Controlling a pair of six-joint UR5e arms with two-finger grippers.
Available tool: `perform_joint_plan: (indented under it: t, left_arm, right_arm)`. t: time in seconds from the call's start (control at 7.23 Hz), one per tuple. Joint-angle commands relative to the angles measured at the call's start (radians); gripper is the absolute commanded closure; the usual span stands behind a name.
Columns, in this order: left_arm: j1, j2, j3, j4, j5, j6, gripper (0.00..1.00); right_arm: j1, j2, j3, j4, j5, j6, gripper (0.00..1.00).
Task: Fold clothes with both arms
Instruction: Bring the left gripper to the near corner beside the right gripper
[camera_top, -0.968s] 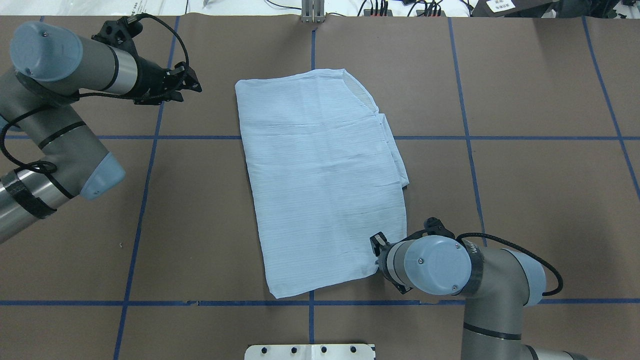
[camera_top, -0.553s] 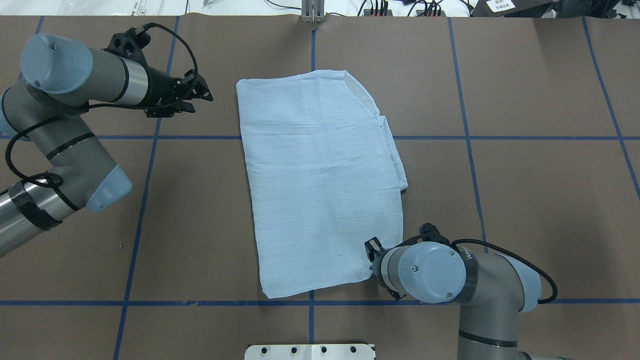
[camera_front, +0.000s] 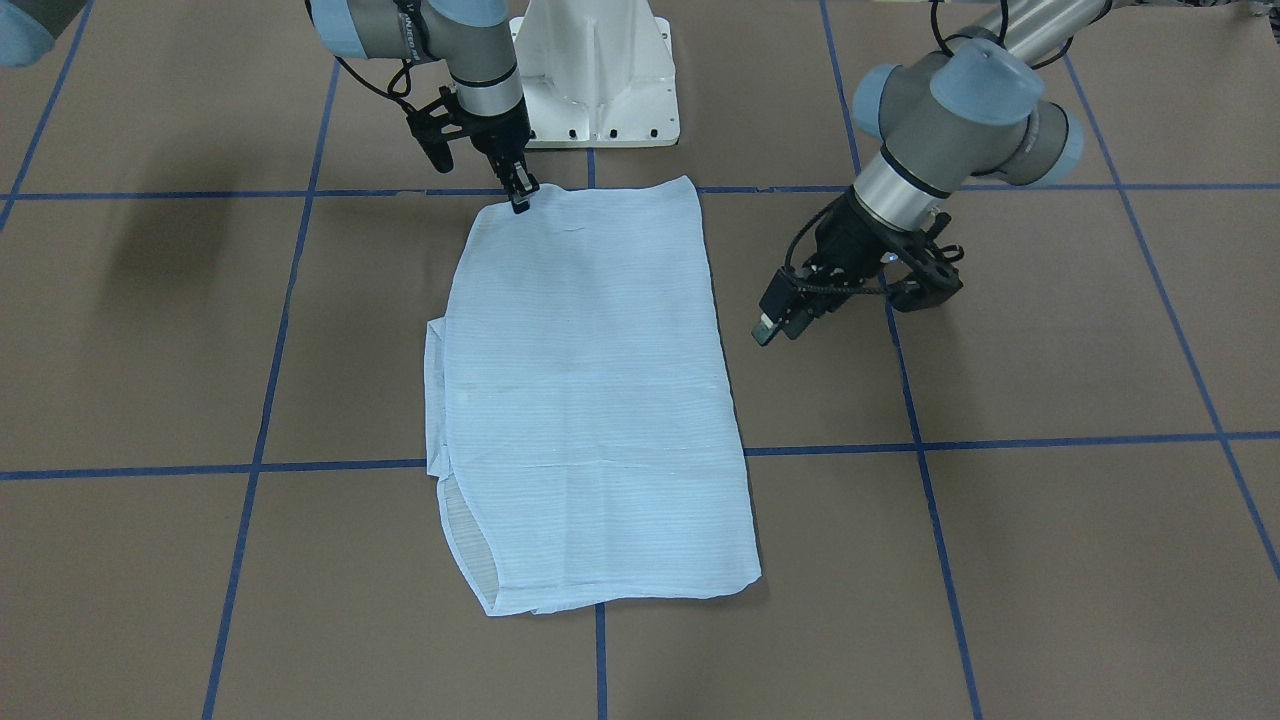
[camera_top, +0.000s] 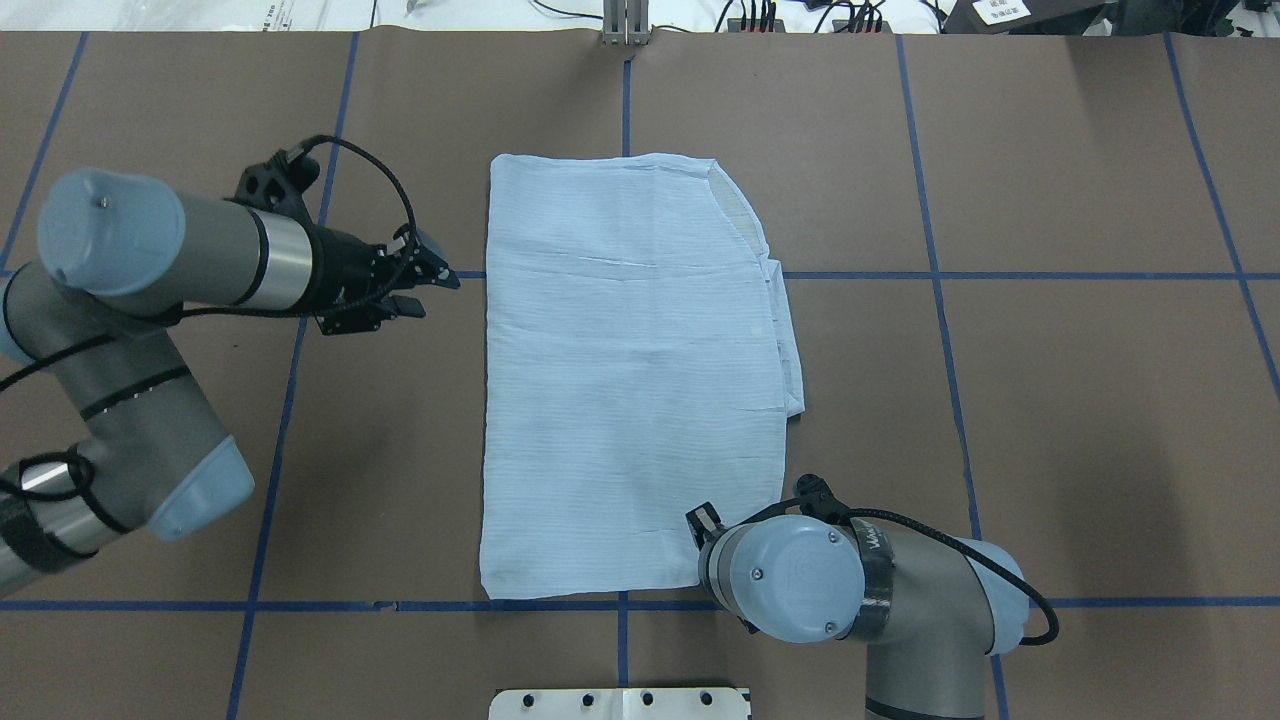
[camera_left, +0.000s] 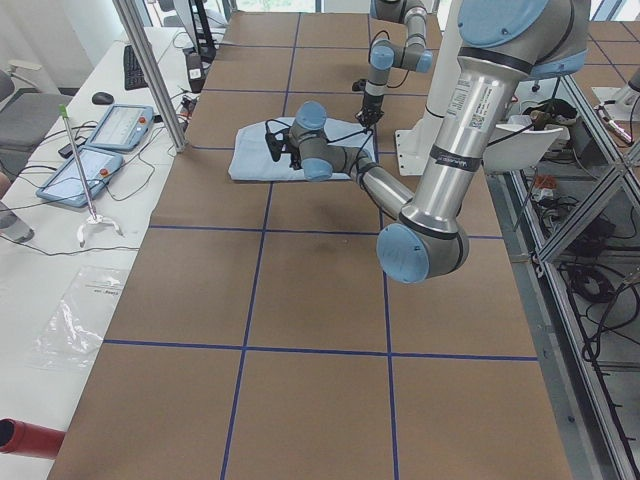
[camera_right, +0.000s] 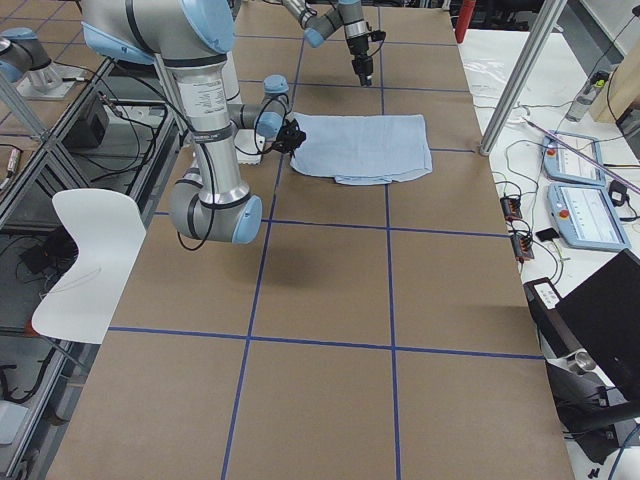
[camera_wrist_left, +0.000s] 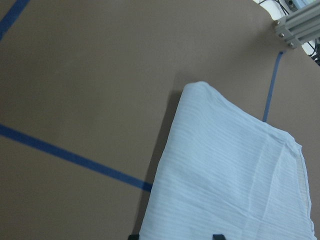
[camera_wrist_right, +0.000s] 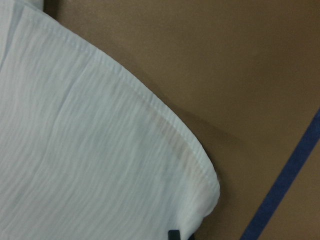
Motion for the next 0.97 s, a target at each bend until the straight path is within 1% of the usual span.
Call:
perform_joint_plan:
  t: [0.0,0.14,0.28,0.41,0.55,0.83]
  left_arm:
    - [0.21,0.039,-0.082,0.059,0.176,-0.183,0.42]
    - [0.298,0.038,-0.117,0.157,0.255,-0.219,0.42]
    - [0.359,0.036,-0.142,0.249,0.291,-0.254,0.42]
    - [0.381,0.036,-0.172,0.329,0.291,-0.256,0.43]
    - [0.432,0.044,-0.17,0.336,0.301,-0.28,0.43]
    - [0.461,0.039,-0.171,0.383,0.302,-0.287,0.43]
  right_arm:
    - [-0.009,-0.006,-0.007,-0.004,-0.012,0.001,1.0]
    - [-0.009,-0.006,-0.007,-0.004,-0.012,0.001,1.0]
    - [-0.009,-0.006,-0.007,-0.004,-0.012,0.001,1.0]
    - [-0.009,-0.004,-0.007,-0.004,-0.012,0.001,1.0]
    - [-0.009,-0.006,-0.005,-0.004,-0.012,0.001,1.0]
    - [-0.009,-0.009,-0.005,-0.004,-0.012,0.001,1.0]
